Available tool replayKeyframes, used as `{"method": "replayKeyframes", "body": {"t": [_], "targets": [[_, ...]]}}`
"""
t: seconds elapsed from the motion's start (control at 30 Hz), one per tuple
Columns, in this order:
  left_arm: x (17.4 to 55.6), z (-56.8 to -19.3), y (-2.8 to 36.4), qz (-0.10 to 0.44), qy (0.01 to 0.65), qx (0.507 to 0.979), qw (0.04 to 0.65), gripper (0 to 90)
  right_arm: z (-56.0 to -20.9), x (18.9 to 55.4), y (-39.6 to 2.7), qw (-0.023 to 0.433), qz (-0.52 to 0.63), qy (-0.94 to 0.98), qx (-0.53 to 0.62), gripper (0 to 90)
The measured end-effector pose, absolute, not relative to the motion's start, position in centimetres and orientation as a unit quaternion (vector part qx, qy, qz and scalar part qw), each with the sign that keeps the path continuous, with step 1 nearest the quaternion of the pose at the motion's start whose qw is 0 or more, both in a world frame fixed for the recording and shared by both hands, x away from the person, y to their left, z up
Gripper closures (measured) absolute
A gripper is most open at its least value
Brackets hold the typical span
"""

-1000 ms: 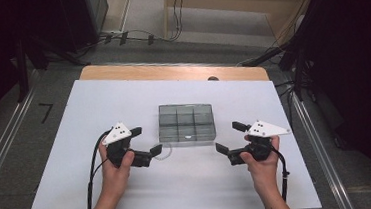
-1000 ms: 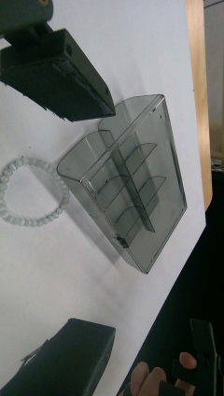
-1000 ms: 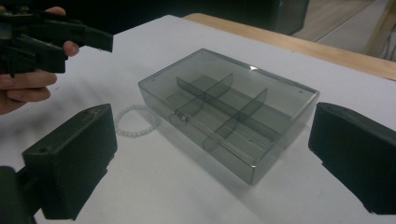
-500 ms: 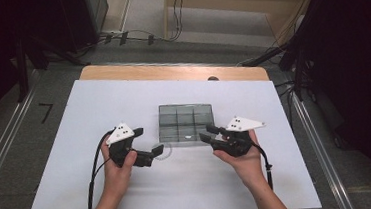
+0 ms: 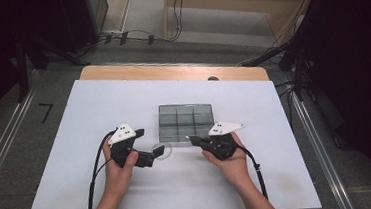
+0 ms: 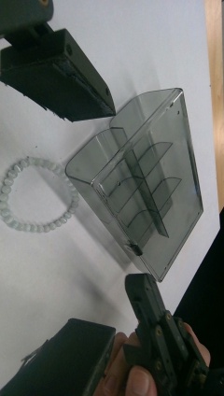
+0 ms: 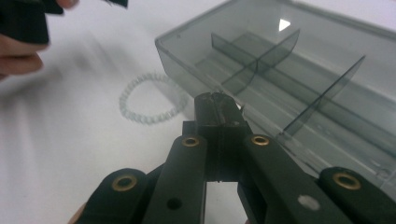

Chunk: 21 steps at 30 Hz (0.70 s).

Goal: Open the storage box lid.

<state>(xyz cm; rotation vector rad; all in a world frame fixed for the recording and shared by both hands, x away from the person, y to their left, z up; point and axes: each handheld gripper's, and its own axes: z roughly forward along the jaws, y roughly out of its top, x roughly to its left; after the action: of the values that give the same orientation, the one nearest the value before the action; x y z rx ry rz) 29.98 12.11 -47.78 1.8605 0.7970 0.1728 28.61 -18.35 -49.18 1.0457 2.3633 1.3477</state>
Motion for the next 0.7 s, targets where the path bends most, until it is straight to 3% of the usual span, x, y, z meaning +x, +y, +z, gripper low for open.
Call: {"method": "replayKeyframes", "body": {"t": [0.7], "targets": [[30.2,-48.5,12.0,0.065,0.343,0.779,0.521,0.0,-51.5,29.8,-17.4,0.103,0.425,0.811,0.388,87.7]]}}
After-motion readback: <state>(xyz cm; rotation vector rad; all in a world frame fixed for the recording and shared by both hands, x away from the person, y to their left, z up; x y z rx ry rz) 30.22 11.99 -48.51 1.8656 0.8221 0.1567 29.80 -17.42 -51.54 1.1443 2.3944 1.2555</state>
